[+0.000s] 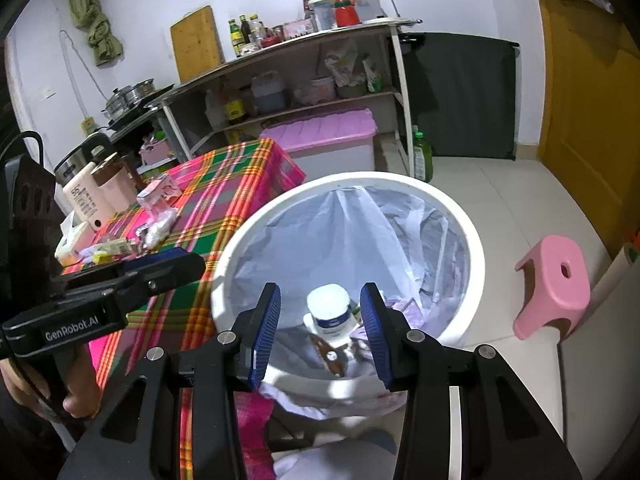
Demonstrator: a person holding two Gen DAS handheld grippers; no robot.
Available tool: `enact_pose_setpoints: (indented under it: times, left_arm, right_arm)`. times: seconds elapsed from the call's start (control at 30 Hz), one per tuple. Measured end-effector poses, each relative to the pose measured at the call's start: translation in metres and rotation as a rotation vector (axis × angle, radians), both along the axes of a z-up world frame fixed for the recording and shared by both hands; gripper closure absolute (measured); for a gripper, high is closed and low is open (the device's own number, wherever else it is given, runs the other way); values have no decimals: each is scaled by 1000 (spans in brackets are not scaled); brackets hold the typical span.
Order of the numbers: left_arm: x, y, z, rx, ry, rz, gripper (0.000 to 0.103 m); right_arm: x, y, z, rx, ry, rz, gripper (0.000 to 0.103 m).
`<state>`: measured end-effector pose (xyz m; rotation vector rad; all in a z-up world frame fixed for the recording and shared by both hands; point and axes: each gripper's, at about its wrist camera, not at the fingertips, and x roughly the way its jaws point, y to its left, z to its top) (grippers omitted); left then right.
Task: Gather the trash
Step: 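Open both tools to drop the wrapper and carton into the bin, then move both tools back toward the table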
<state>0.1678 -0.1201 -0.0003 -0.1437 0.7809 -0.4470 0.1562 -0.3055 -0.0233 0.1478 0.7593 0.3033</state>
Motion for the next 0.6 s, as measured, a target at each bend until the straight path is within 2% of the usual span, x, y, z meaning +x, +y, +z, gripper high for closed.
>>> enact_pose_setpoints:
  times: [0.6]
  left_arm:
    - [-52,50,15,6,-54,112,66]
  right_arm:
    - [-38,58,26,-26,-62,136,60]
